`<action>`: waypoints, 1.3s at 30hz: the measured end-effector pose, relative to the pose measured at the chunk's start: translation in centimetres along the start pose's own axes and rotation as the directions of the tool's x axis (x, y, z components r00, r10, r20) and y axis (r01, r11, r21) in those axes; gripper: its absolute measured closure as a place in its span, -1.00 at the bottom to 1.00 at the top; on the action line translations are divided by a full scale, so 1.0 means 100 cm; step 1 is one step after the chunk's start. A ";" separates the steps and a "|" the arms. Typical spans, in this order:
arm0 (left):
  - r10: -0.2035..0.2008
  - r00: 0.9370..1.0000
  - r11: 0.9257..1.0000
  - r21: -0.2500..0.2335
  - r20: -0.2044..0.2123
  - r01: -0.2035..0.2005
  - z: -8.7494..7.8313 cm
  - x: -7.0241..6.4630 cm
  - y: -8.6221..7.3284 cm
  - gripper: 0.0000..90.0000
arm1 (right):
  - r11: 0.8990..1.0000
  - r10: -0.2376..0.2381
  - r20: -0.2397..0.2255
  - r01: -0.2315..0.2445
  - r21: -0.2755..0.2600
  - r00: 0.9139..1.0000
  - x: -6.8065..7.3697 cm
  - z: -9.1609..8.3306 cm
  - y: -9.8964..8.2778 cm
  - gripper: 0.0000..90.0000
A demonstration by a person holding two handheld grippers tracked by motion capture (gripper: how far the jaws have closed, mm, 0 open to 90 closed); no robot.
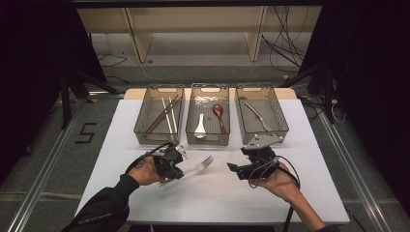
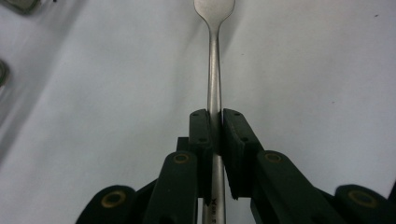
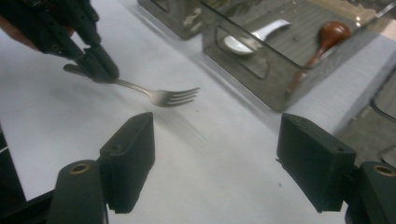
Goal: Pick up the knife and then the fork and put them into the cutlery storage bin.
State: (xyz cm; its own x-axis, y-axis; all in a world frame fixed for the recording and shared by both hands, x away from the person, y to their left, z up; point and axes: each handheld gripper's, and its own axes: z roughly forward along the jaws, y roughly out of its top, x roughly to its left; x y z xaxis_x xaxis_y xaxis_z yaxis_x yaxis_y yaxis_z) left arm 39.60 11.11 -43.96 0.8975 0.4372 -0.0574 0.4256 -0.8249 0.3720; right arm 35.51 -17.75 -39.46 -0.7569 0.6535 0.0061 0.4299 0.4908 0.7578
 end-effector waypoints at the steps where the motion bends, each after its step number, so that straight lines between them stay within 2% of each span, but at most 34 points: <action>1: 0.005 1.000 1.000 -0.001 0.007 -0.005 -0.001 -0.001 0.001 0.82 | 1.000 -0.016 -0.006 0.016 -0.002 1.000 0.003 0.001 0.001 -0.36; 4: 0.012 1.000 1.000 -0.006 0.014 -0.012 -0.005 -0.006 0.004 0.82 | 0.997 -0.077 -0.029 0.077 -0.003 0.997 0.015 0.004 0.003 -0.36; 6: 0.030 0.999 1.000 -0.003 0.020 -0.030 -0.008 -0.009 0.006 0.82 | 0.993 -0.116 -0.064 0.116 0.003 0.991 0.024 0.007 0.004 -0.36; 11: 0.061 0.997 0.998 0.001 0.054 -0.062 -0.010 -0.022 0.013 0.82 | 0.979 -0.198 -0.108 0.201 0.026 0.974 0.043 0.018 0.007 -0.36; 13: 0.077 0.995 0.997 -0.003 0.061 -0.077 -0.011 -0.027 0.016 0.82 | 0.969 -0.240 -0.115 0.245 0.039 0.964 0.050 0.022 0.007 -0.36; 18: 0.104 0.991 0.995 -0.004 0.085 -0.104 -0.013 -0.035 0.020 0.82 | 0.954 -0.287 -0.143 0.297 0.053 0.947 0.059 0.027 0.005 -0.34; 24: 0.137 0.984 0.991 -0.011 0.113 -0.136 -0.015 -0.044 0.025 0.82 | 0.944 -0.305 -0.164 0.320 0.076 0.938 0.063 0.035 0.003 -0.29; 26: 0.149 0.982 0.989 -0.009 0.120 -0.149 -0.015 -0.048 0.026 0.82 | 0.933 -0.331 -0.186 0.350 0.085 0.925 0.060 0.038 0.003 -0.25; 27: 0.153 0.981 0.988 -0.012 0.120 -0.153 -0.016 -0.049 0.027 0.82 | 0.941 -0.308 -0.180 0.327 0.085 0.934 0.061 0.040 0.003 -0.23; 28: 0.163 0.979 0.986 -0.009 0.122 -0.164 -0.016 -0.051 0.028 0.82 | 0.941 -0.307 -0.185 0.327 0.087 0.934 0.061 0.041 0.002 -0.21; 31: 0.175 0.976 0.984 -0.014 0.132 -0.175 -0.017 -0.056 0.030 0.82 | 0.934 -0.321 -0.204 0.345 0.093 0.925 0.061 0.043 0.002 -0.13; 37: 0.216 0.967 0.976 -0.002 0.138 -0.218 -0.020 -0.062 0.032 0.82 | 0.922 -0.328 -0.251 0.366 0.125 0.911 0.066 0.046 -0.001 0.03; 38: 0.213 0.966 0.977 -0.010 0.144 -0.213 -0.020 -0.063 0.033 0.82 | 0.919 -0.331 -0.256 0.372 0.132 0.908 0.067 0.047 -0.001 0.06; 39: 0.252 0.958 0.966 0.020 0.137 -0.257 -0.022 -0.061 0.034 0.82 | 0.914 -0.342 -0.263 0.385 0.130 0.902 0.067 0.048 -0.001 0.09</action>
State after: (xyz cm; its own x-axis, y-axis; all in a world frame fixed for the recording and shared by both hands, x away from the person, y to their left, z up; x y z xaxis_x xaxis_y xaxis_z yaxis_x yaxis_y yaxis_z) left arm 35.29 6.43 -40.29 0.9829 0.1614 -0.0884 0.1825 -0.9168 0.3553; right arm 32.70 -10.65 -42.66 -0.9595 0.2696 -0.0821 0.1656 0.7751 0.6098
